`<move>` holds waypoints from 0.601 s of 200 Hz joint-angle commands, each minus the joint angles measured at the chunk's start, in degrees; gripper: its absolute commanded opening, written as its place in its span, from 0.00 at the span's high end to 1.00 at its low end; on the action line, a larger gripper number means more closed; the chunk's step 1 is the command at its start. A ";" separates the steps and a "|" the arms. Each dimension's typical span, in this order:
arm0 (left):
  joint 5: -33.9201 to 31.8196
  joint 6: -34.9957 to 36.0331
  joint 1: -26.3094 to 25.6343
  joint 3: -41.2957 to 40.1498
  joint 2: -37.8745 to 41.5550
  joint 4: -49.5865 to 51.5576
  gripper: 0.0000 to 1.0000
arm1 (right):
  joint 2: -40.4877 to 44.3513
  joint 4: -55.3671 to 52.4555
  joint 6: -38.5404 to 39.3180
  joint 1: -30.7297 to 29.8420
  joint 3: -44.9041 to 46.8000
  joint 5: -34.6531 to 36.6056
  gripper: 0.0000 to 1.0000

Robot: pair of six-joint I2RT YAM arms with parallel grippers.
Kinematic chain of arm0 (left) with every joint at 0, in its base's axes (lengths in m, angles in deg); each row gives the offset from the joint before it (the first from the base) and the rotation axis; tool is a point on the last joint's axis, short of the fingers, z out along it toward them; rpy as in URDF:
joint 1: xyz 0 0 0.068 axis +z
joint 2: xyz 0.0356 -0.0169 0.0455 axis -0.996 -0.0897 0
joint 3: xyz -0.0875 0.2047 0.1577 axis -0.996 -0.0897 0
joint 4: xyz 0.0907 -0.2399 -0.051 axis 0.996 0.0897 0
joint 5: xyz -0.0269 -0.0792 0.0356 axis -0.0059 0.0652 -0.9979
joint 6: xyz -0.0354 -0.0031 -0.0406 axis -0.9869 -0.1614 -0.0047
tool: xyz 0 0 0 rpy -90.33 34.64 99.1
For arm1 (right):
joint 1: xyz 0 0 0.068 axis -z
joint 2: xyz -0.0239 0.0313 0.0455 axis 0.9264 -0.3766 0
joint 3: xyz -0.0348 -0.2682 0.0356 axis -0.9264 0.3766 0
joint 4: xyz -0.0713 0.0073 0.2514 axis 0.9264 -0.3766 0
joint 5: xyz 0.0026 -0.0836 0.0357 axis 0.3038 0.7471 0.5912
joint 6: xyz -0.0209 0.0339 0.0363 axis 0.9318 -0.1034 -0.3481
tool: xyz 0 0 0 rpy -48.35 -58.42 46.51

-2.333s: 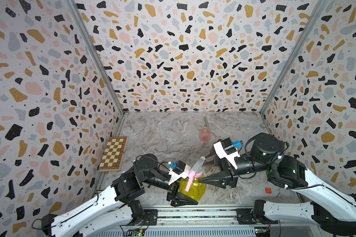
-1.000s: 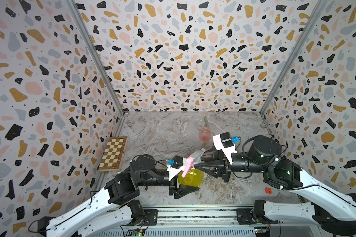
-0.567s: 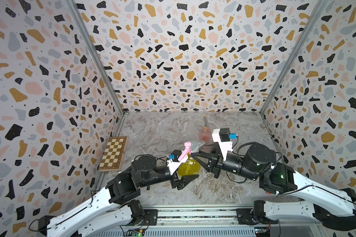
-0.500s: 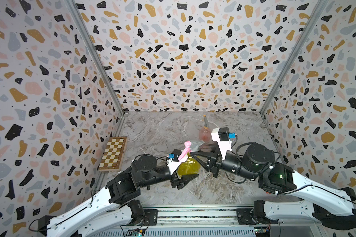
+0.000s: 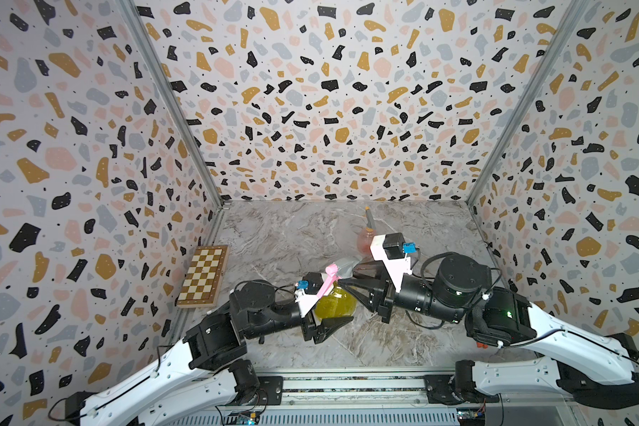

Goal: Attach spray nozzles to spray bottles
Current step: Screw the spray nozzle on the spray bottle.

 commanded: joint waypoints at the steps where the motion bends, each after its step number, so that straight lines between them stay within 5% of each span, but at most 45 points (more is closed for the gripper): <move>1: -0.23 0.60 0.89 3.35 1.68 -13.88 1.00 | -3.89 -14.95 2.83 -1.86 0.56 -6.23 0.77; 49: -1.18 2.81 0.85 5.05 0.53 -11.66 1.00 | -9.23 -22.18 -0.75 -4.56 -3.33 2.08 0.77; 120: 2.83 2.35 0.89 4.73 0.65 -9.37 1.00 | -4.76 -15.78 2.70 -5.54 -6.25 5.49 0.66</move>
